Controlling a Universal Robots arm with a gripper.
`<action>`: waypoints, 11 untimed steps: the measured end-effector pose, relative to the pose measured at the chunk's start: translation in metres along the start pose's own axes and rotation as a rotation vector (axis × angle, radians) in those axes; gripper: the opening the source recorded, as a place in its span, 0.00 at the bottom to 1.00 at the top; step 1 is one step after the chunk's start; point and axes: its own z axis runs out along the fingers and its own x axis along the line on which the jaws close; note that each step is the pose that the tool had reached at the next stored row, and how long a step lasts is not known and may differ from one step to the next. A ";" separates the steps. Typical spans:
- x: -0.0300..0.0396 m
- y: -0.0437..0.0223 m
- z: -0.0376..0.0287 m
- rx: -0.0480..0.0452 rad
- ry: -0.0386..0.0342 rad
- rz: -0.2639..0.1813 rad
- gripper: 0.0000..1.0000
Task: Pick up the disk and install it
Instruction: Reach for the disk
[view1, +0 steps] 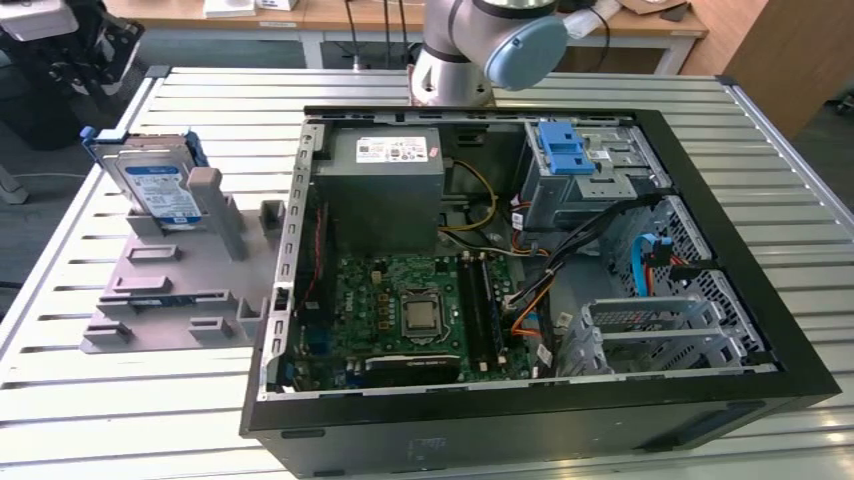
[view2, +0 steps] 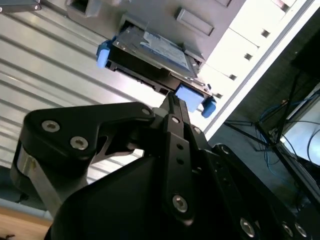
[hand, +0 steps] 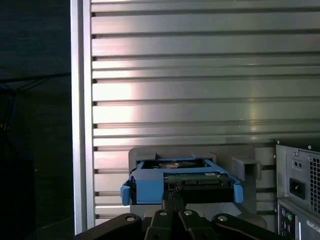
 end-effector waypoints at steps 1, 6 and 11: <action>0.0038 -0.0002 0.0005 0.0001 0.0000 0.000 0.11; 0.0097 -0.0046 0.0024 0.0049 0.0005 -0.001 0.11; 0.0097 -0.0047 0.0025 0.0051 0.0007 0.000 0.11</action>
